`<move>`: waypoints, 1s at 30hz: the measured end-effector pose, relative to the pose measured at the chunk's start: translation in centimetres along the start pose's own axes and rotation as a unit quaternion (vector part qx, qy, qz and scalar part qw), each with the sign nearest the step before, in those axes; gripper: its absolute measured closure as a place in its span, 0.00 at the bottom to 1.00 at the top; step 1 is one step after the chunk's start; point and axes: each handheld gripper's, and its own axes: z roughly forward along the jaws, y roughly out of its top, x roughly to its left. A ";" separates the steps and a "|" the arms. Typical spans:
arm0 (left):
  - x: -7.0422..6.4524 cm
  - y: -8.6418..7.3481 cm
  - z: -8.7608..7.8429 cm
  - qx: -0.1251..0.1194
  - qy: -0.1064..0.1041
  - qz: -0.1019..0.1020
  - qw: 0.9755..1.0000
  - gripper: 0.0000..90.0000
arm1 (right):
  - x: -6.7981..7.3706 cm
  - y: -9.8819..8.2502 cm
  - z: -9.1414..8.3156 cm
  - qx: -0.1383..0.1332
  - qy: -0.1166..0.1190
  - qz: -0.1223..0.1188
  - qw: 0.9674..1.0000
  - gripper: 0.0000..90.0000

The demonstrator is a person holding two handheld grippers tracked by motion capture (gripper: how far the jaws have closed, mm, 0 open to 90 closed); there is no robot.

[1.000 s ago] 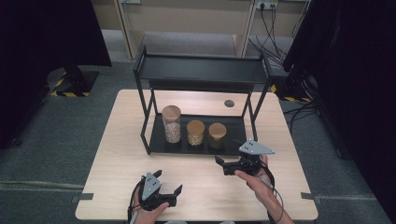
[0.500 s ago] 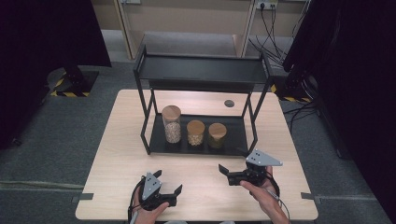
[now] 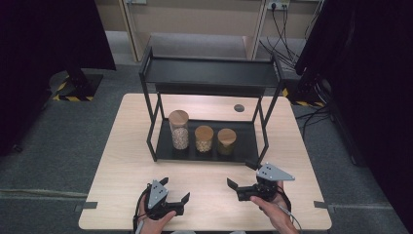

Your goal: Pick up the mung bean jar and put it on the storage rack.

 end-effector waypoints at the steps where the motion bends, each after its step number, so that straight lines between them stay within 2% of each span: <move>1: 0.0 0.0 0.0 0.000 0.000 0.000 1.000 0.05 | 0.0 -0.1 0.0 0.000 0.000 0.001 1.000 0.03; 18: 0.0 0.1 -0.1 -0.002 0.002 0.002 1.000 0.05 | 0.1 -1.4 -0.3 -0.005 0.016 0.008 1.000 0.03; 30: 0.0 0.1 -0.2 -0.003 0.002 0.002 1.000 0.05 | 0.2 -1.6 -0.1 0.001 0.018 0.008 1.000 0.03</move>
